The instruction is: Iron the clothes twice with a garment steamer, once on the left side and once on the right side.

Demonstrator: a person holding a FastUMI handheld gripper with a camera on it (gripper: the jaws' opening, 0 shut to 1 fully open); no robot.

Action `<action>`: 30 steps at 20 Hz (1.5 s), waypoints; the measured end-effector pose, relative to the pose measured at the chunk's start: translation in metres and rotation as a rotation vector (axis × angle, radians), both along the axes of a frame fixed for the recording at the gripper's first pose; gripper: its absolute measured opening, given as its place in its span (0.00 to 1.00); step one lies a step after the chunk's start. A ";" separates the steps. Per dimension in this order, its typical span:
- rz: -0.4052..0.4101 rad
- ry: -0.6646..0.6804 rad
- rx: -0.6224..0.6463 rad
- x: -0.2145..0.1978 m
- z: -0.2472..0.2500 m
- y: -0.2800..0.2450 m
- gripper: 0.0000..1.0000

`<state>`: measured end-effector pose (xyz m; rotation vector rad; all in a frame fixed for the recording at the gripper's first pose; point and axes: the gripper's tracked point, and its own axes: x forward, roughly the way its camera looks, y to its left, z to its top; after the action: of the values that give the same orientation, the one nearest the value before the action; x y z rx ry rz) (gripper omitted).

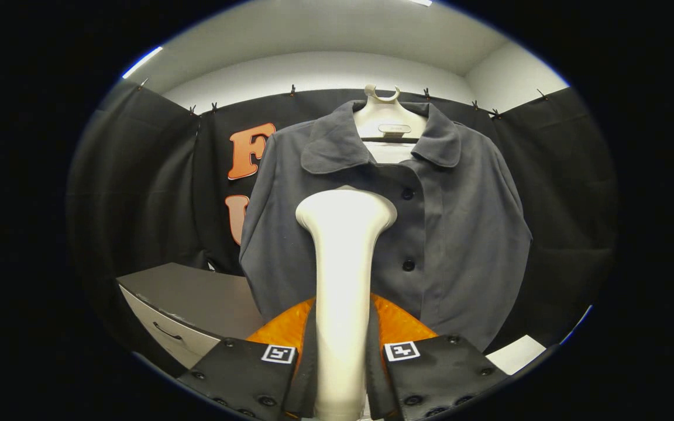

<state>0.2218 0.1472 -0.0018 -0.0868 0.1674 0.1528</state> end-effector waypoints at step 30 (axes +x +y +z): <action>-0.043 0.209 -0.050 -0.054 -0.155 -0.036 0.41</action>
<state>0.1682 0.1116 -0.1568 -0.1171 0.3818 0.1151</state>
